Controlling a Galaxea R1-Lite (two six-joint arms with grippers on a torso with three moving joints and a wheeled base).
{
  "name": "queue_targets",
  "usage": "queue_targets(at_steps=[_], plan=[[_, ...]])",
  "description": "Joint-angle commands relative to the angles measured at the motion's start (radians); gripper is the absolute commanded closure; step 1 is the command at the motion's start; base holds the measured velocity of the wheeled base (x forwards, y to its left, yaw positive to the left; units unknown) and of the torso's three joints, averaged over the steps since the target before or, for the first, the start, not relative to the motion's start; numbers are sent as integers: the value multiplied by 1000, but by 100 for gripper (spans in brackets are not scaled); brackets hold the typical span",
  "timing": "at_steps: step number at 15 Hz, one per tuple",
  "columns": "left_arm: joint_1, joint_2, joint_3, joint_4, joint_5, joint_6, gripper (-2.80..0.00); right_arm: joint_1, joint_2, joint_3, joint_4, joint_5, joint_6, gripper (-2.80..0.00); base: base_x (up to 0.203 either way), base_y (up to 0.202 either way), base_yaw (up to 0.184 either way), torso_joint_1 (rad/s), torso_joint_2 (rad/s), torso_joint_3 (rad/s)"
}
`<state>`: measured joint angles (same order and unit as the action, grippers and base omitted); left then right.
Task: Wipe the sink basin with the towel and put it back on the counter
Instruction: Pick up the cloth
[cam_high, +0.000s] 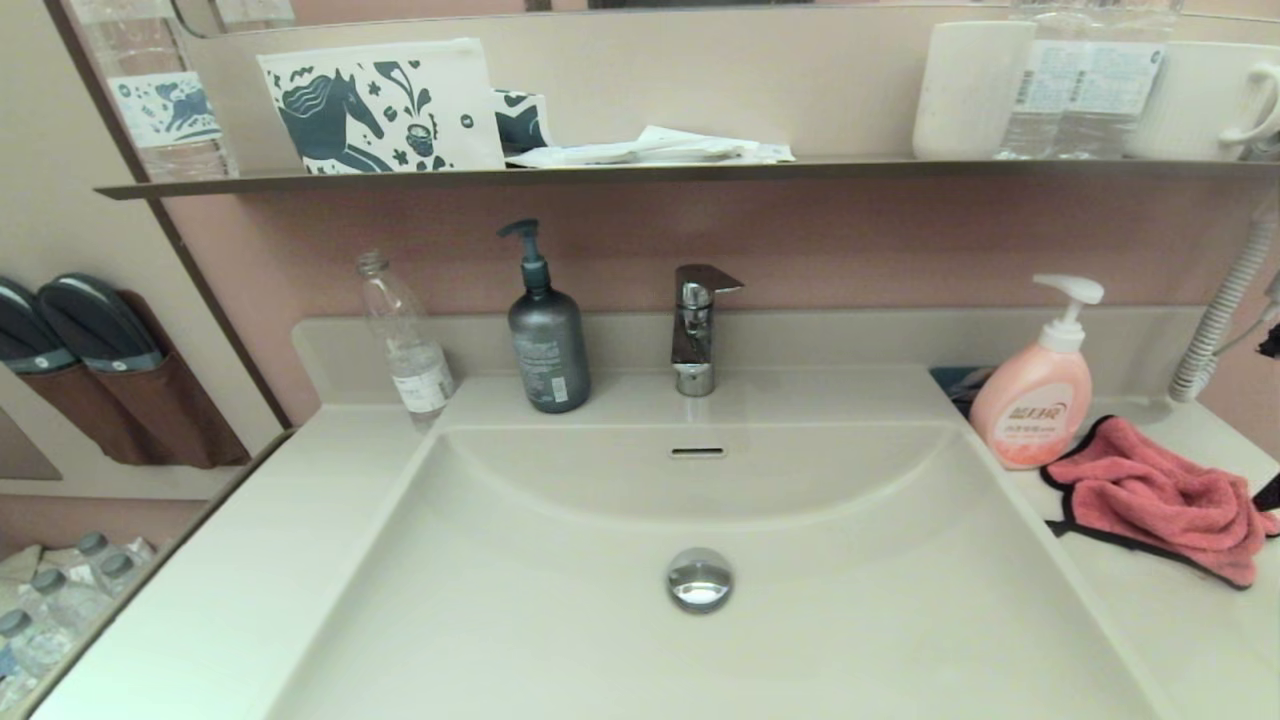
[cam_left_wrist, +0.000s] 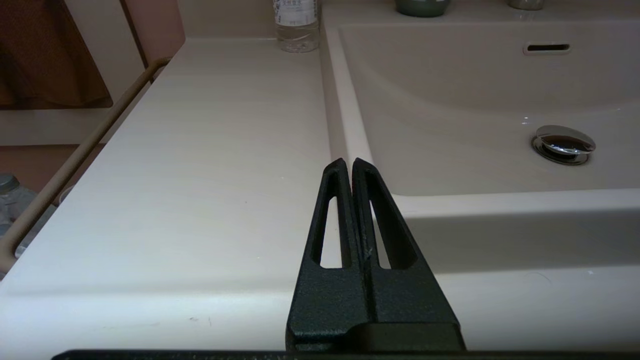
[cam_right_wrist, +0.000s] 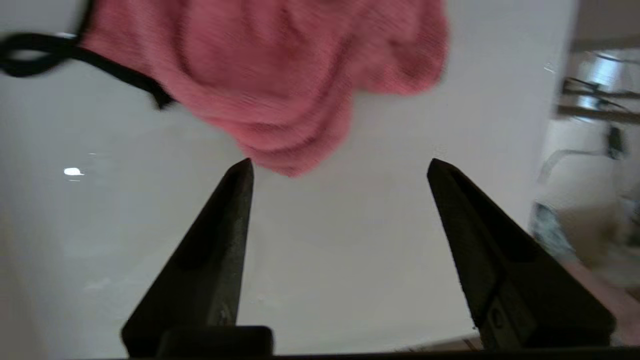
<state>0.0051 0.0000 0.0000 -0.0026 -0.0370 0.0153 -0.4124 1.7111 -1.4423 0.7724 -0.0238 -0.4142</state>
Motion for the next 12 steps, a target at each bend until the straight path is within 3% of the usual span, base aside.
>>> queue_targets(at_steps=[1, 12], plan=[[1, 2, 0, 0, 0, 0, 0, -9, 50, -36, 22, 99, -1, -280, 0, 0, 0, 0, 0, 0], [1, 2, 0, 0, 0, 0, 0, -2, 274, -207, 24, 109, -3, -280, 0, 0, 0, 0, 0, 0]])
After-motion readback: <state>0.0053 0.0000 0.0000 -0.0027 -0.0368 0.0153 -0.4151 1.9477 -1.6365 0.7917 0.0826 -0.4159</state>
